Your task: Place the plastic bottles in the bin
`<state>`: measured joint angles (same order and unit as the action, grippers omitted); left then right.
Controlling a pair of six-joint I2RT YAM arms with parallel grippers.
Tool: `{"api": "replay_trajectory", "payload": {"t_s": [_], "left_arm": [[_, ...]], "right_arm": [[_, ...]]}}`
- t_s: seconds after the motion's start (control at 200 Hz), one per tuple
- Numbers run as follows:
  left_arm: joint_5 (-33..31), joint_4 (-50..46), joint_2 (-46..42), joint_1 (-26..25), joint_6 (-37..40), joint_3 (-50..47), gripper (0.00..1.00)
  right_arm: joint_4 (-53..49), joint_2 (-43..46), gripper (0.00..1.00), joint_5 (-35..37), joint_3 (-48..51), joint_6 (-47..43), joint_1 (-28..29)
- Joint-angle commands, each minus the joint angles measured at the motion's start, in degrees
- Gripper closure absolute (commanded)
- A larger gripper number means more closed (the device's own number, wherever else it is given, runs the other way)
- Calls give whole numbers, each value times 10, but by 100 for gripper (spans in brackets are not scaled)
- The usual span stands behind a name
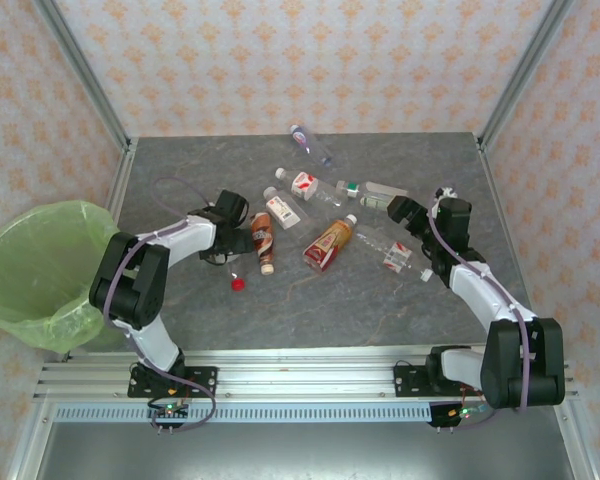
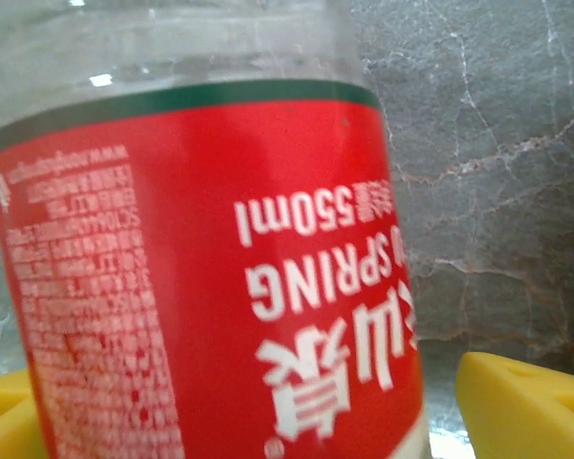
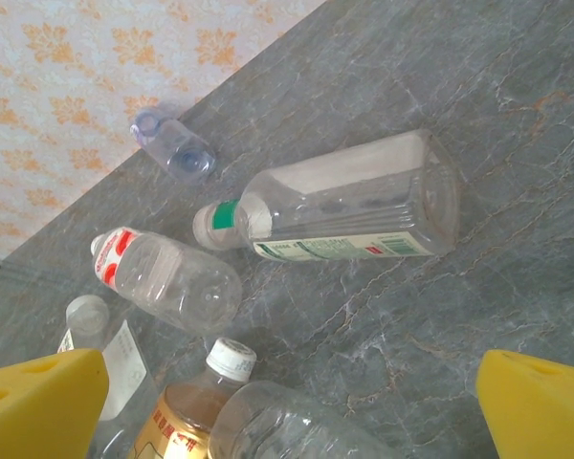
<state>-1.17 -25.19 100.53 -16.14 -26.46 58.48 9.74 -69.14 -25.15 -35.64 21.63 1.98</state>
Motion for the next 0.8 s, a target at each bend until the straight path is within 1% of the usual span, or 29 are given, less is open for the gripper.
{"api": "replay_trajectory", "payload": {"t_s": [0.0,0.105,0.14,0.22,0.29,0.405,0.505,0.681,0.796], "left_arm": [[-23,14,1,-4,5,8,14],[-27,24,-10,-4,7,-4,23],[-29,23,-13,-4,7,-6,24],[-32,18,-22,-4,8,-7,30],[-34,17,-34,-4,9,-9,34],[-39,10,-57,-4,10,-9,35],[-42,-14,-87,-4,8,2,35],[-54,-61,-157,-4,11,43,35],[-58,-77,-207,-4,25,75,36]], "right_arm": [[-18,10,1,-23,-27,-16,10],[-26,10,1,-22,-39,-19,23],[-34,10,1,-14,-46,-21,32],[-49,10,1,4,-64,-33,52],[-50,10,1,16,-75,-39,67],[-37,9,1,29,-88,-40,84],[-32,6,1,29,-99,-39,95],[-32,8,1,50,-107,-48,118],[-13,8,1,55,-103,-29,121]]}}
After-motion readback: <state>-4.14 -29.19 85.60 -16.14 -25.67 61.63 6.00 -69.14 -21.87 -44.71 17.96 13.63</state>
